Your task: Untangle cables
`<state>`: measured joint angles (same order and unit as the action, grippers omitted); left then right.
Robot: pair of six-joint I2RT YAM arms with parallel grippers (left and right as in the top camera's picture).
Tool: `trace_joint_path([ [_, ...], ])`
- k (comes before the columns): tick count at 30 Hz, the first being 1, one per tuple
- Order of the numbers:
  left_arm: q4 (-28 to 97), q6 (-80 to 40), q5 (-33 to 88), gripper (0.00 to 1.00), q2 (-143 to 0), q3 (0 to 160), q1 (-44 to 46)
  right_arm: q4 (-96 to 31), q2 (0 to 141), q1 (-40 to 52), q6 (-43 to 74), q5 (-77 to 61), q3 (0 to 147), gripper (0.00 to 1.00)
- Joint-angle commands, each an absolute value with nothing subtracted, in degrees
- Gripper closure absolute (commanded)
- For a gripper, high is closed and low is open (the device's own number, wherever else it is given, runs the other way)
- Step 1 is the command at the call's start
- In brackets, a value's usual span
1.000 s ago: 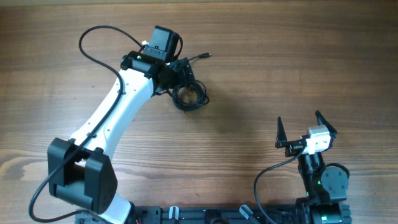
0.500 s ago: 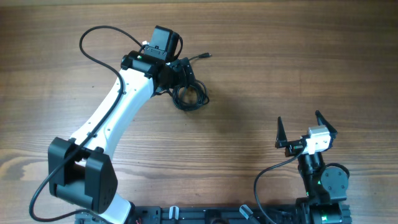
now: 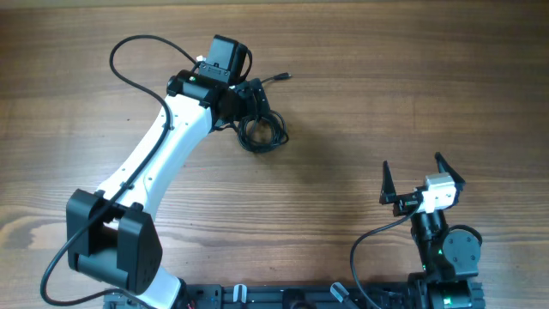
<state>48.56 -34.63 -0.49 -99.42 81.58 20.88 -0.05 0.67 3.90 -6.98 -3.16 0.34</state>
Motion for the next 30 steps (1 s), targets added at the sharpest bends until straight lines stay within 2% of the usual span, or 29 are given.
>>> trace_joint_path([
  [1, 48.38, -34.79, -0.03, 0.0, -100.09, 81.54, 20.71, 0.08, 0.27, 4.16, -7.49, -3.01, 0.3, 0.0],
  [14, 47.81, -34.76, -0.93, 0.0, -100.09, 81.54, 20.71, 0.05, 0.27, 4.16, -7.46, -3.01, 0.3, 0.0],
  [16, 47.81, -34.76, -1.15, 0.05, -100.09, 81.54, 20.71, 0.05, 0.27, 4.16, -7.51, -3.01, 0.3, 0.0],
  [17, 47.81, -34.76, -1.13, 0.1, -100.09, 81.54, 20.71, 0.05, 0.27, 4.16, -7.49, -3.01, 0.3, 0.0],
  [19, 47.83, -34.76, -1.13, 0.25, -100.09, 81.54, 20.71, 0.05, 0.27, 4.16, -7.49, -3.01, 0.3, 0.0],
  [21, 48.05, -34.76, -1.13, 0.32, -100.09, 81.54, 20.73, 0.05, 0.27, 4.16, -7.49, -3.01, 0.3, 0.0],
  [30, 48.64, -34.79, -1.13, 0.3, -100.12, 81.52, 20.78, 0.05, 0.27, 4.16, -7.49, -3.01, 0.3, 0.0],
])
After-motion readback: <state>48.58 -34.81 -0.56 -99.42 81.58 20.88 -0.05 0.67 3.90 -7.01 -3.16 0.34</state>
